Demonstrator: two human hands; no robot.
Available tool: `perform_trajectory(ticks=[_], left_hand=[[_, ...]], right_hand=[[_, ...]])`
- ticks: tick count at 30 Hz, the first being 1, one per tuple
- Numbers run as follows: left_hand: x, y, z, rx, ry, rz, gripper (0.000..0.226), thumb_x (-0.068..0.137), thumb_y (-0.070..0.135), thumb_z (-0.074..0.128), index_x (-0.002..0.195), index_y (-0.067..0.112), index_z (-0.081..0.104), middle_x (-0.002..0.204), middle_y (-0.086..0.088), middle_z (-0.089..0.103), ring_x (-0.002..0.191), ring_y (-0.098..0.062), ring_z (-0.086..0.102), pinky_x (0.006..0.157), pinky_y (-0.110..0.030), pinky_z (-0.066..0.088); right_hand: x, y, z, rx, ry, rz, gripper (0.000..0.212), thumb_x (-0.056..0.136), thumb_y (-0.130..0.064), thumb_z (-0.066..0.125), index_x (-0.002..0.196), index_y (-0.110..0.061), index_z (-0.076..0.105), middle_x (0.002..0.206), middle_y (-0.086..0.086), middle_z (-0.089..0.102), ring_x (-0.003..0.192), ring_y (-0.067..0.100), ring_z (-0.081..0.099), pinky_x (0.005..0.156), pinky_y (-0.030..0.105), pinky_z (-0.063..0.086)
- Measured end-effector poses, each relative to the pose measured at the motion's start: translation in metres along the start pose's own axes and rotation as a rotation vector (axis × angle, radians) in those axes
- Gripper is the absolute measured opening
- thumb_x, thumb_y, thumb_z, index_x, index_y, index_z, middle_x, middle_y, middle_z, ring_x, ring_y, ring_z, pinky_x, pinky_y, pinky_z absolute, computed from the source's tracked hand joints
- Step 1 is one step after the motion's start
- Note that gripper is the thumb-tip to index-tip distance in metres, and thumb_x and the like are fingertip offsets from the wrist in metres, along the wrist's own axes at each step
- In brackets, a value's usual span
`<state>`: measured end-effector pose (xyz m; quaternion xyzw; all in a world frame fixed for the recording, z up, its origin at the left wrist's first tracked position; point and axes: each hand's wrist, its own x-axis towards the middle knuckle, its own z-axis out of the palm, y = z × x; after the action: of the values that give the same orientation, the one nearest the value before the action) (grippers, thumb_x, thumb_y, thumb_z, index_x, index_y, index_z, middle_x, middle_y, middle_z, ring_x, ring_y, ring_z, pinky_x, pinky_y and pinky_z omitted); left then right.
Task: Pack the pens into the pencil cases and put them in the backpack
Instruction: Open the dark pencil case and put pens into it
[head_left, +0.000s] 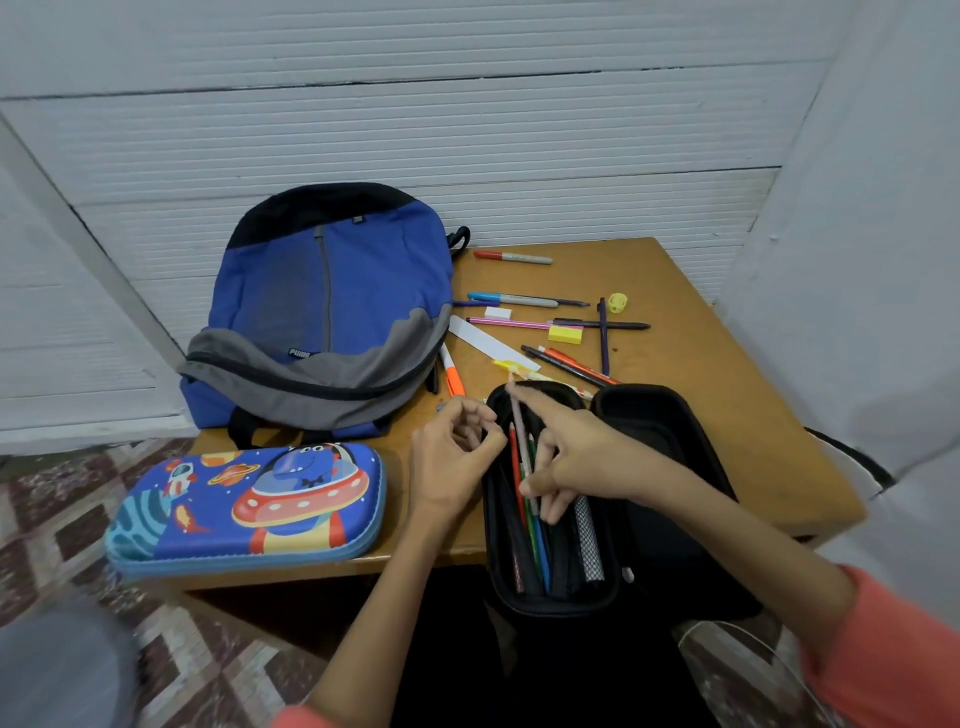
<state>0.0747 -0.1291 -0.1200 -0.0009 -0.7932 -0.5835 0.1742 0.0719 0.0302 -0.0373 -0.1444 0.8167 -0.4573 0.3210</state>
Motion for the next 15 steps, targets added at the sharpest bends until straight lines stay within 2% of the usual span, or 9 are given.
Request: perform_trajectory(ticks=[6,11,15], left_hand=[[0.0003,-0.0008,-0.0002,0.011,0.002,0.001,0.008,0.071,0.018,0.066,0.079,0.022,0.064,0.069,-0.001,0.063,0.059,-0.008,0.052,0.056,-0.022,0.044],[0.0000,-0.0025,0.0000,0.025,-0.001,0.014,0.009,0.073,0.015,0.067,0.080,0.021,0.065,0.072,-0.001,0.064,0.060,-0.010,0.054,0.056,-0.022,0.044],[0.0004,-0.0032,0.0000,0.018,0.000,0.004,0.011,0.074,0.012,0.068,0.080,0.020,0.064,0.072,-0.002,0.064,0.060,-0.010,0.054,0.057,-0.022,0.044]], right_hand=[[0.0007,-0.0032,0.0108,-0.188,0.019,0.019,0.078,0.082,-0.003,0.073,0.144,-0.013,0.027,0.081,0.018,0.072,0.067,0.032,0.072,0.073,0.045,0.060],[-0.0013,-0.0035,0.0090,-0.157,0.034,0.021,0.064,0.088,-0.006,0.068,0.141,-0.010,0.033,0.082,0.020,0.072,0.068,0.031,0.072,0.068,0.039,0.061],[-0.0012,-0.0019,0.0061,-0.199,0.057,0.017,0.037,0.090,-0.005,0.065,0.124,0.000,0.052,0.078,0.018,0.073,0.067,0.028,0.072,0.063,0.028,0.060]])
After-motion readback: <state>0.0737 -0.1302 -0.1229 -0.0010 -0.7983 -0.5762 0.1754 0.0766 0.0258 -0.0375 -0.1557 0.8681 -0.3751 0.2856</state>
